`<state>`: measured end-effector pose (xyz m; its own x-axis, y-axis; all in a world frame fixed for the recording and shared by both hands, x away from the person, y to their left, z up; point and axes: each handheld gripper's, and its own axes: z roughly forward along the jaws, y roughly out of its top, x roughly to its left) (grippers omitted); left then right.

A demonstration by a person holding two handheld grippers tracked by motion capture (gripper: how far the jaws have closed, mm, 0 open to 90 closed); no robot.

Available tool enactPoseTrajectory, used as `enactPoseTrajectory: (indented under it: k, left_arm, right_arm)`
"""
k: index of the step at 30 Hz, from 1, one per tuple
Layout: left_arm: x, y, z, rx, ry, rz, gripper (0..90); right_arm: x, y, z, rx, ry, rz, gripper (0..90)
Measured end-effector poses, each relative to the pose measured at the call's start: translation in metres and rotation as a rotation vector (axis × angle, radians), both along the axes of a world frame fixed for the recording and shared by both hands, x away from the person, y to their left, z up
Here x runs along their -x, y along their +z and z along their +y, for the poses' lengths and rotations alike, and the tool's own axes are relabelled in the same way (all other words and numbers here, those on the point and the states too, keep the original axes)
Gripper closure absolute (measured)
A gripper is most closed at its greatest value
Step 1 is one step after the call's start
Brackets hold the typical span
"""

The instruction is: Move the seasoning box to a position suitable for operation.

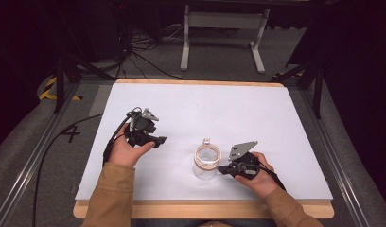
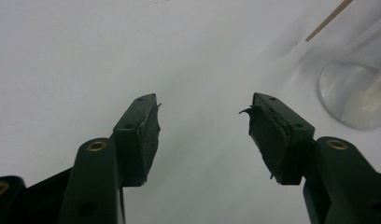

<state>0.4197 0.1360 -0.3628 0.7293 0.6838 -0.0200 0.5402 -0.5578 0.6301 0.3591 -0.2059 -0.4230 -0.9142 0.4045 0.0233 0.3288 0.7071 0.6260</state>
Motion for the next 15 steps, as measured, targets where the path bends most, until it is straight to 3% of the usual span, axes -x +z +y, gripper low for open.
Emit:
enactPoseTrajectory:
  k: [4,6,9,12,14,15]
  left_arm:
    - [0.000,0.001,-0.006,-0.005,-0.038,-0.021,48.9]
    - [-0.001,0.002,-0.007,0.011,-0.055,-0.009,52.3]
    - [-0.001,0.005,-0.013,0.046,-0.078,-0.022,54.4]
    - [0.001,0.012,-0.024,0.142,-0.182,-0.025,62.7]
    - [0.000,0.016,-0.031,0.199,-0.245,0.007,66.9]
    - [0.000,0.018,-0.036,0.220,-0.260,-0.006,67.7]
  right_arm:
    - [0.000,0.004,-0.006,-0.026,-0.010,-0.013,90.0]
    - [-0.001,0.006,-0.012,-0.031,-0.027,-0.021,90.0]
    - [-0.002,0.008,-0.022,-0.049,-0.061,-0.025,90.0]
    - [-0.002,0.009,-0.033,-0.060,-0.093,-0.031,90.0]
    - [-0.001,0.010,-0.038,-0.063,-0.108,-0.031,90.0]
    - [0.000,0.009,-0.041,-0.065,-0.115,-0.032,90.0]
